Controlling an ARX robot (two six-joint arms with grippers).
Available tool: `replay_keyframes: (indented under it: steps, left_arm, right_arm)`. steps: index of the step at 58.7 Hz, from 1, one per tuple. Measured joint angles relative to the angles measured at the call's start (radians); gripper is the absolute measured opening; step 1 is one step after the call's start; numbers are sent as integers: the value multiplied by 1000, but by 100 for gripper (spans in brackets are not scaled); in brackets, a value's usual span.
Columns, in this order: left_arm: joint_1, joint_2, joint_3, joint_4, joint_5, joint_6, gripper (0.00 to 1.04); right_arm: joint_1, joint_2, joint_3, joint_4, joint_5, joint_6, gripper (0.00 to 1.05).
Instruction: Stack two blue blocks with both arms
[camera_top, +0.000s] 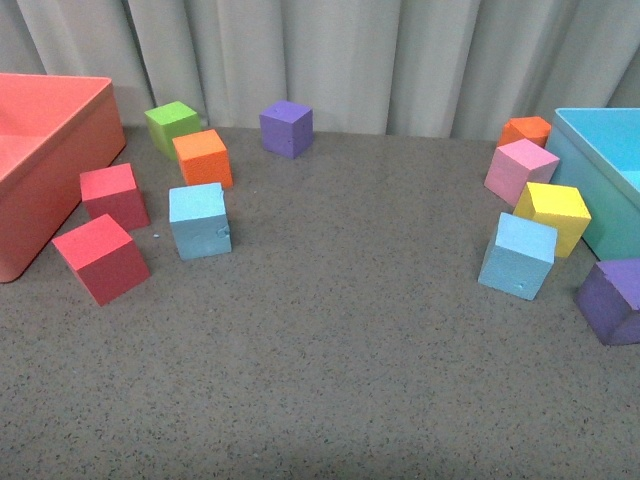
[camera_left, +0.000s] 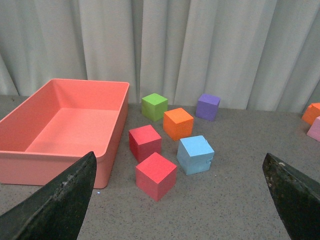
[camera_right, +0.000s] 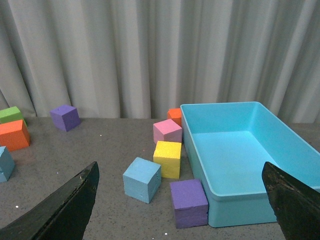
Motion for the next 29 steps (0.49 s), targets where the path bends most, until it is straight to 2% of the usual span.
replay_keyframes:
  steps: [29]
  left_arm:
    - [0,0,0,0,0,0,98]
  right_arm:
    - [0,0,0,0,0,0,95]
